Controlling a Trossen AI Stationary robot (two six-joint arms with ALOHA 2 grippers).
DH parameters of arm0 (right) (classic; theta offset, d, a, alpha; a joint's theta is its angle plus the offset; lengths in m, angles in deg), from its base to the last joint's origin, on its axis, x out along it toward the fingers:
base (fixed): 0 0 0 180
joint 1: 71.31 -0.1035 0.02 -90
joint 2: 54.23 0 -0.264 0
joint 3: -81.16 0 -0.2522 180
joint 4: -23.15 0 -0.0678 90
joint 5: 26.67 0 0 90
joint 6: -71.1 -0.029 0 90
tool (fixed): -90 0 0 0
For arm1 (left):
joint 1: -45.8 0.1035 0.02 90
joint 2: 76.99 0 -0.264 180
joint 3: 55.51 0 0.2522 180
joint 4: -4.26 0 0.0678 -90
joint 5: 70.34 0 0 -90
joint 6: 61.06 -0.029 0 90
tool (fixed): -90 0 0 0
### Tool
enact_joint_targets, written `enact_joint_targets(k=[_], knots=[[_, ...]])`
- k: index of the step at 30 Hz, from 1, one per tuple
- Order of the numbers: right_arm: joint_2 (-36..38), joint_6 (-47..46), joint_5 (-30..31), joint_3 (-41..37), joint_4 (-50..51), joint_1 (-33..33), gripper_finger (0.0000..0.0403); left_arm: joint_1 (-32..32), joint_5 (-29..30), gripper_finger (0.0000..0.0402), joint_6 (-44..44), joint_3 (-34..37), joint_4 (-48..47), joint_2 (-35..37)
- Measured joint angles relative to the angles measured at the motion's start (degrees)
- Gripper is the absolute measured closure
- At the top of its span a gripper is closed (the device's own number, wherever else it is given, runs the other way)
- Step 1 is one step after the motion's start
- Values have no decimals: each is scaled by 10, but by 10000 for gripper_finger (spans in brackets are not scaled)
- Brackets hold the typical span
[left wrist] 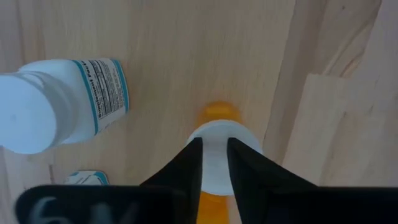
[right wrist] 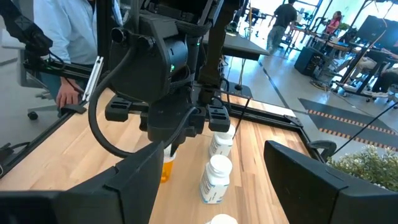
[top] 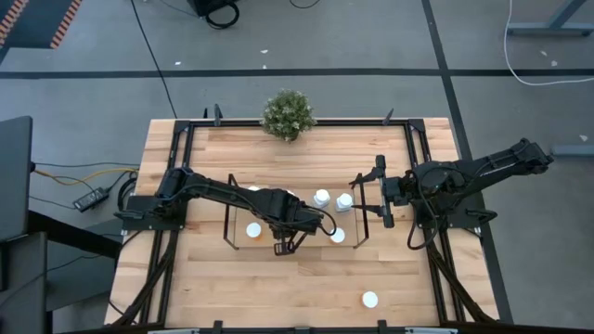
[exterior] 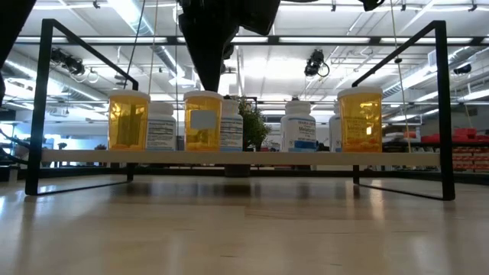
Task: Pick and place medicine bottles onto shelf by color
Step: Put the left orange pill bottle on the shelf, then put the orange pill bottle on the shelf
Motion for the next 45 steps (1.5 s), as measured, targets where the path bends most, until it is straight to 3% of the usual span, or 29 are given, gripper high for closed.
enact_joint_targets(k=[7,12,17,23,27,30,36,40,45], knots=[[0,0,0,0,0,0,119,-5,4,279,5,-51,-21,2],[0,0,0,0,0,0,119,-14,50,263,7,-81,-55,2],[0,-6,0,0,0,0,119,-31,121,262,23,-105,-97,3],[0,-44,3,12,2,-26,119,-96,282,285,-1,-112,-86,6],[-16,-43,52,26,19,-71,119,-132,351,305,6,-111,-90,19],[-42,-48,82,50,43,-94,119,-143,352,327,29,-112,-77,34],[-130,-53,89,118,80,-133,119,-168,314,378,34,-112,-32,35],[-202,-92,93,193,177,-158,119,-176,337,397,28,-111,-18,35],[-270,-155,100,290,326,-192,119,-176,333,398,-30,-45,95,47]])
